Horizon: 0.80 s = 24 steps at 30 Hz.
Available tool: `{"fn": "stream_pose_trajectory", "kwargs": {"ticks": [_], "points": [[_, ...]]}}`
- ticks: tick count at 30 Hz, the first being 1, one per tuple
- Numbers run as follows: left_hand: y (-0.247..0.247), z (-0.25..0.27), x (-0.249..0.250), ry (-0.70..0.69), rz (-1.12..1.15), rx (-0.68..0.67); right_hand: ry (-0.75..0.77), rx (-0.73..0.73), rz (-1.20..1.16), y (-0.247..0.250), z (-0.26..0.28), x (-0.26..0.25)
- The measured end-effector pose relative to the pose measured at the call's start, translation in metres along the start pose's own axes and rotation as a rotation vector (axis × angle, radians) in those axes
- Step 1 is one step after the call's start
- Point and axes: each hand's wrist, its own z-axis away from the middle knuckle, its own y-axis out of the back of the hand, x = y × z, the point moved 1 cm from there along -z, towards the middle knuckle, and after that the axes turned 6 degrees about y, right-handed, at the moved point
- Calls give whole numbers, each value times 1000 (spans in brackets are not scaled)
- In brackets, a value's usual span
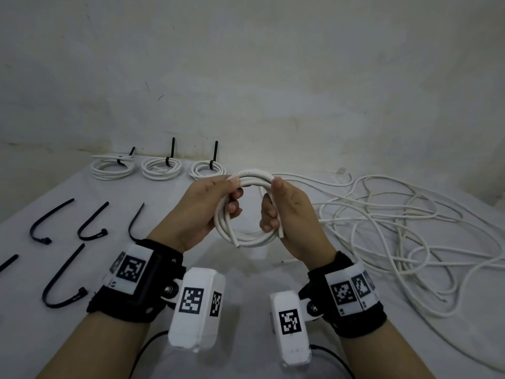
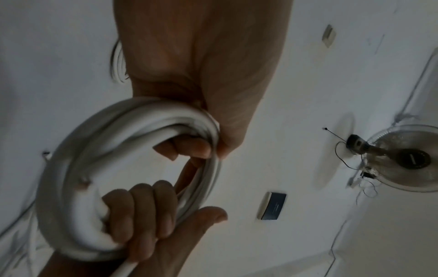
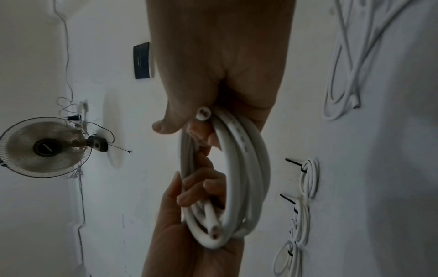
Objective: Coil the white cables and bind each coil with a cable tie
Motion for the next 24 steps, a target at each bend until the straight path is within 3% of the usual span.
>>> {"fn": "stream_pose_trajectory", "kwargs": {"ticks": [3, 10, 17, 21, 24], "points": [[1, 1, 2, -4, -8, 10, 22, 42, -49, -3, -1, 1], [12, -2, -2, 214, 51, 63, 76, 115, -28, 4, -1, -6], [14, 0, -1, 4, -65, 214, 67, -1, 80, 3, 1, -9], [15, 1, 0, -82, -170, 218, 43, -23, 92, 1, 2, -9], [11, 2, 1, -104, -114, 193, 91, 29, 85, -1, 0, -7]]}}
